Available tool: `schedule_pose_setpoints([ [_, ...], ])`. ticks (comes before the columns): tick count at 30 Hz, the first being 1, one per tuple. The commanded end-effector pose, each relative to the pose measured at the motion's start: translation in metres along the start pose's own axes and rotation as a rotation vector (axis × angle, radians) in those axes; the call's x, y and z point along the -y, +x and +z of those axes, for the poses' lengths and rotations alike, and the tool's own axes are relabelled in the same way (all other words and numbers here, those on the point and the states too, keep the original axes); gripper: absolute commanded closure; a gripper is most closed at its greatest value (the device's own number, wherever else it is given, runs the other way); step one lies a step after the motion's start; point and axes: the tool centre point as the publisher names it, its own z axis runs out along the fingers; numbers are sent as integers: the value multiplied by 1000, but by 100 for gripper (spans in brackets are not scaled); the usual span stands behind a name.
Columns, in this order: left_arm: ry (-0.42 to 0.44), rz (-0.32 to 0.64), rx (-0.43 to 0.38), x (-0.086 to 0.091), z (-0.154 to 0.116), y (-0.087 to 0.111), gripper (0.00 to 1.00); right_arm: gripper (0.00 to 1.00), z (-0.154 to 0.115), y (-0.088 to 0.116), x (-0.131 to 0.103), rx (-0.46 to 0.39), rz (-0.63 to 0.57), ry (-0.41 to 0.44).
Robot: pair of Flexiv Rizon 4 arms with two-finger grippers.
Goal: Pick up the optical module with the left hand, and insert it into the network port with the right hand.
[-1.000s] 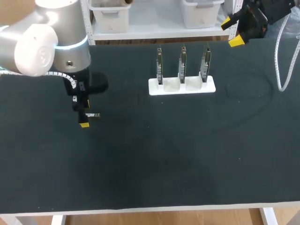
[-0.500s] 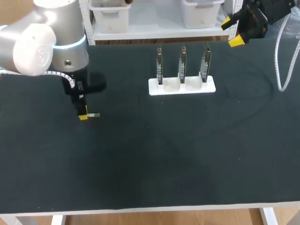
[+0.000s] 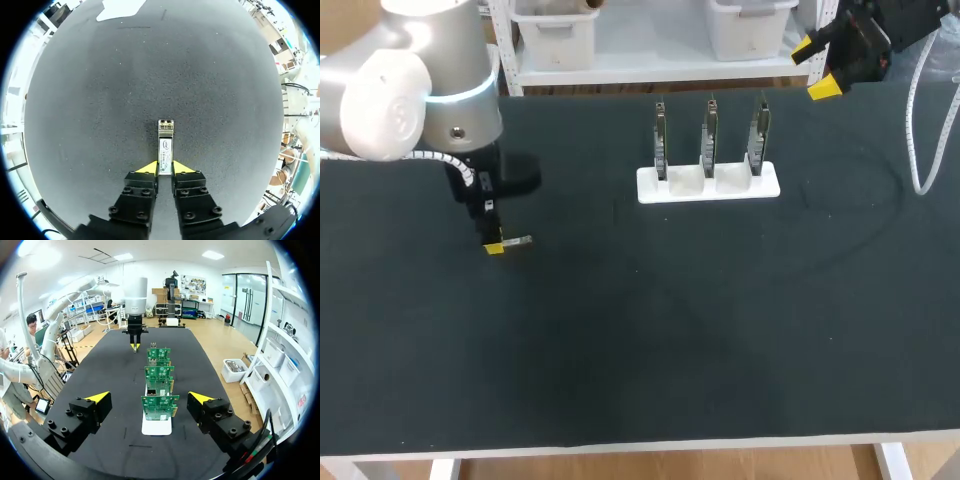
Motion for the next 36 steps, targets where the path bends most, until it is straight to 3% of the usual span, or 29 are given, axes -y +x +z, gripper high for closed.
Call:
schedule_pose_setpoints([
  [1, 90, 48, 113, -6, -6, 11, 100, 0, -2, 0, 8, 2, 0, -948],
  [10, 243, 100, 415, -19, -35, 40, 100, 0, -2, 0, 8, 2, 0, -948],
  [18, 297, 220, 613, -22, -68, 44, 100, 0, -2, 0, 8, 2, 0, -948],
  [24, 282, 253, 603, -16, -80, 35, 100, 0, -2, 0, 8, 2, 0, -948],
  [36, 275, 217, 533, -13, -80, 30, 100, 0, -2, 0, 8, 2, 0, -948],
])
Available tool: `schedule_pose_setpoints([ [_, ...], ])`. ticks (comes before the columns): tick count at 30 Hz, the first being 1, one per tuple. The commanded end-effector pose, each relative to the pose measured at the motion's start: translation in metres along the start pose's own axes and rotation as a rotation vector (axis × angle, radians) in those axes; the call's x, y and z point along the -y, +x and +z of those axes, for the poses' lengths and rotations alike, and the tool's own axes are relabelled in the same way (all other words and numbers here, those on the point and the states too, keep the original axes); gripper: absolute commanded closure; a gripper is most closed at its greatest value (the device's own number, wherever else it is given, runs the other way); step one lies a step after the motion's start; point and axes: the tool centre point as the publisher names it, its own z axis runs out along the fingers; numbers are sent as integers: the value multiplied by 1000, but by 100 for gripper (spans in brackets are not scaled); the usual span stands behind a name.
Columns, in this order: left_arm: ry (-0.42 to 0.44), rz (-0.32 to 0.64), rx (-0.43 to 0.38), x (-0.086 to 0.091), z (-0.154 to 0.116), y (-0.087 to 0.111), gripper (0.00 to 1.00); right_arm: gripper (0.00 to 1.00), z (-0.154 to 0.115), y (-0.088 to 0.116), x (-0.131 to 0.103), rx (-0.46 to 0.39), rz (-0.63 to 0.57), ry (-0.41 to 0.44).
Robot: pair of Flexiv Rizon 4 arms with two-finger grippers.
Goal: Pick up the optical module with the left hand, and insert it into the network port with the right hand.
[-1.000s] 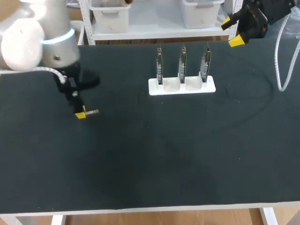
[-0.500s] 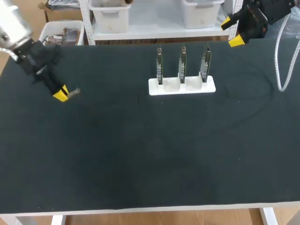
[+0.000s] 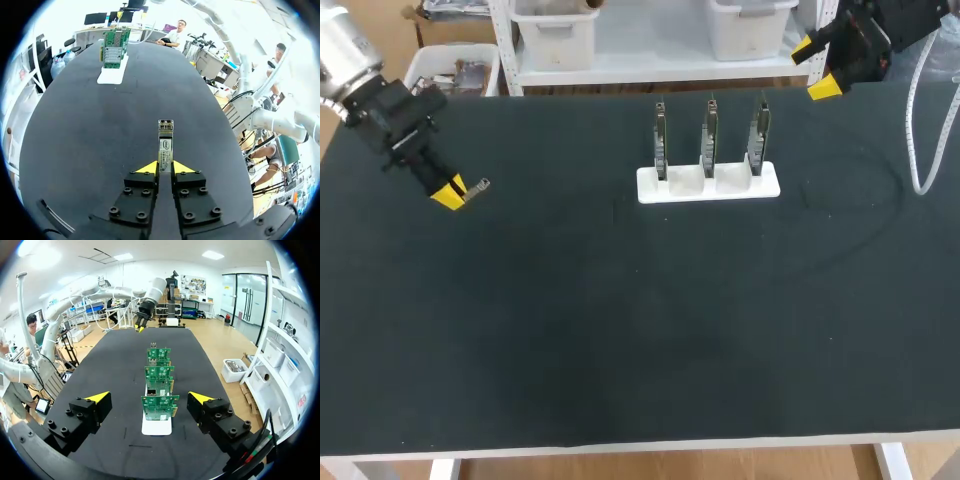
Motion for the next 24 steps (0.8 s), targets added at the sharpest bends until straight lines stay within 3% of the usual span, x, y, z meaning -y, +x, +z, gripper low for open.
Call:
schedule_pose_setpoints([
  [1, -18, -14, -29, 2, 0, -3, 100, 0, -2, 0, 8, 2, 0, -948],
  [12, -23, -11, -35, 3, 0, -4, 100, 0, -2, 0, 8, 2, 0, -948],
  [14, 8, -37, -33, 4, 6, 7, 100, 0, -2, 0, 8, 2, 0, -948],
  [17, -22, -44, 31, 5, 0, 5, 100, 0, -2, 0, 8, 2, 0, -948],
  [22, -86, 52, 238, 0, -22, -34, 100, 0, -2, 0, 8, 2, 0, -948],
  [24, -114, 96, 272, 0, -28, -49, 100, 0, -2, 0, 8, 2, 0, -948],
])
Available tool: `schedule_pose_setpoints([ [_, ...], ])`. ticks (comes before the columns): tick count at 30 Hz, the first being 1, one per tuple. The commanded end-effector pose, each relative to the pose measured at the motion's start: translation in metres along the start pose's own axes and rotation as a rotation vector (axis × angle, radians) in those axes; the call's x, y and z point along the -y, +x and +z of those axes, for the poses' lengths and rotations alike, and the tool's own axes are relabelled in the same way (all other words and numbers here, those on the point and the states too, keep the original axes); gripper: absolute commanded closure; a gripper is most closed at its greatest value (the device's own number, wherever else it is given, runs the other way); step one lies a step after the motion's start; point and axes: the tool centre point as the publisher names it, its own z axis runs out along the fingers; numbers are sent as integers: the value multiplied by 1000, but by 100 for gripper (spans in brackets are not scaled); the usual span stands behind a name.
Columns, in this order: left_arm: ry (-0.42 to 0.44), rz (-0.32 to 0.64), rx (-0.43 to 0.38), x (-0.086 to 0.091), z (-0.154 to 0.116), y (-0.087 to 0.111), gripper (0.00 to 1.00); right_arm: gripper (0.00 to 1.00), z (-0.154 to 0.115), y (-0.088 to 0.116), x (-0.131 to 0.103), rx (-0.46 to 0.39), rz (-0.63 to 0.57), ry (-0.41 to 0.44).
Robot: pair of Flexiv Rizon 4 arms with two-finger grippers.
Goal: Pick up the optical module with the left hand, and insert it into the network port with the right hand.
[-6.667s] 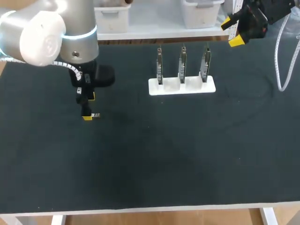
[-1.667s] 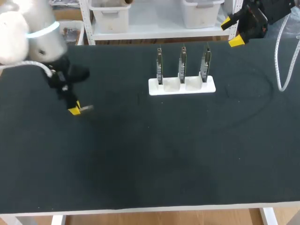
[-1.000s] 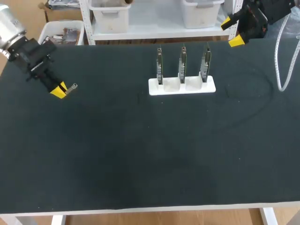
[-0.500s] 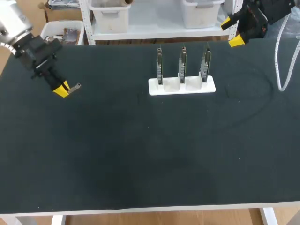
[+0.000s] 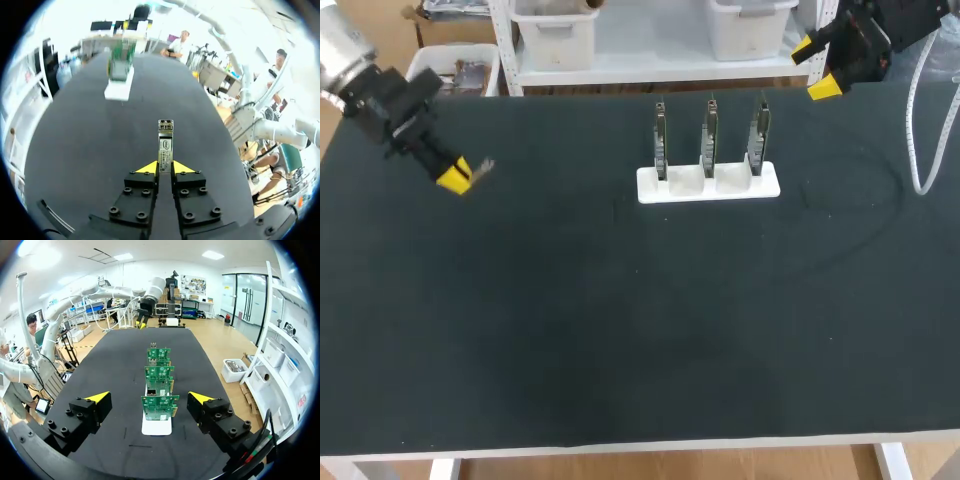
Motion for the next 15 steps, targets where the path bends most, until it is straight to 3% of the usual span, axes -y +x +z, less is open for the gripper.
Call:
schedule_pose_setpoints([
  [1, -72, 87, 122, 6, -5, -20, 100, 0, -2, 0, 8, 2, 0, -948],
  [9, -37, 171, 337, -6, -7, -53, 100, 0, -2, 0, 8, 2, 0, -948],
  [15, -17, 187, 341, -6, -4, -59, 100, 0, -2, 0, 8, 2, 0, -948],
])
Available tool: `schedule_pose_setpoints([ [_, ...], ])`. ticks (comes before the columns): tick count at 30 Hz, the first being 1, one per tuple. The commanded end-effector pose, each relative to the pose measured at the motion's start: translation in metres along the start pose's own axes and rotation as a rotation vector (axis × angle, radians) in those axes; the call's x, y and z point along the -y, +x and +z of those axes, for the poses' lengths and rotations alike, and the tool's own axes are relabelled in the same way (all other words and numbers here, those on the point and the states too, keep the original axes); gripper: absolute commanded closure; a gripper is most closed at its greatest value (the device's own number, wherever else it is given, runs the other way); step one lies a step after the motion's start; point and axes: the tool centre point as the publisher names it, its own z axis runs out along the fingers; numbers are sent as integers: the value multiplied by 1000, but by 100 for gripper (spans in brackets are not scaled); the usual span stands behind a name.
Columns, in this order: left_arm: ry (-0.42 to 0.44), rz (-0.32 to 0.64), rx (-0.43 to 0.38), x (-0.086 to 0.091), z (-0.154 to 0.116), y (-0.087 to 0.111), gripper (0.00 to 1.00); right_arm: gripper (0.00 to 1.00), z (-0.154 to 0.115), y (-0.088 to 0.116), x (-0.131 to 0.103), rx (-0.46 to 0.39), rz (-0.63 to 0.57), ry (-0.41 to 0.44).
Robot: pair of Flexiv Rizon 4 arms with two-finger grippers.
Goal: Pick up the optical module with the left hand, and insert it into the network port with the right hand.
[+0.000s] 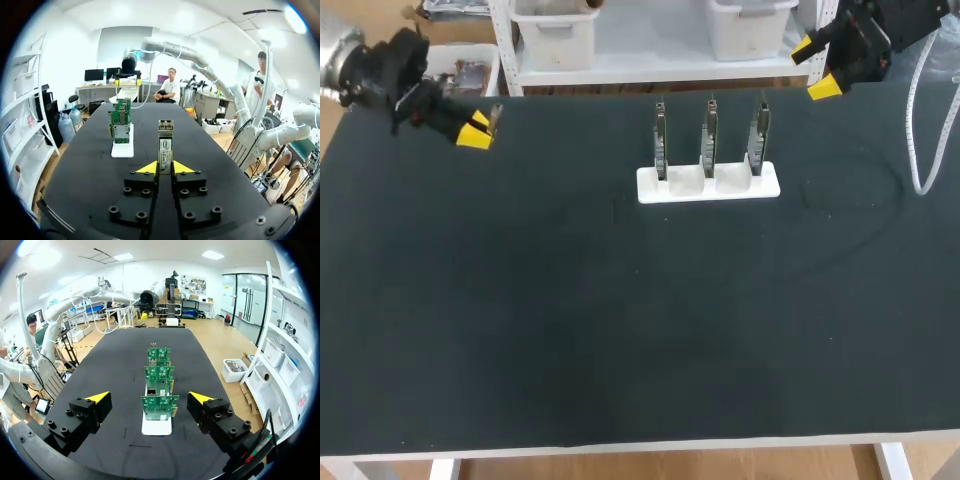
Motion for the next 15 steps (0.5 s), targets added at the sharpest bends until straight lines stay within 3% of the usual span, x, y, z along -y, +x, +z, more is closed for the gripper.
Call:
schedule_pose_setpoints([
  [1, -3, -12, -4, -1, -1, 6, 100, 0, -2, 0, 8, 2, 0, -948],
  [4, -7, -42, -57, 3, -4, 12, 100, 0, -2, 0, 8, 2, 0, -948],
  [15, -7, -42, -57, 3, -4, 12, 100, 0, -2, 0, 8, 2, 0, -948],
])
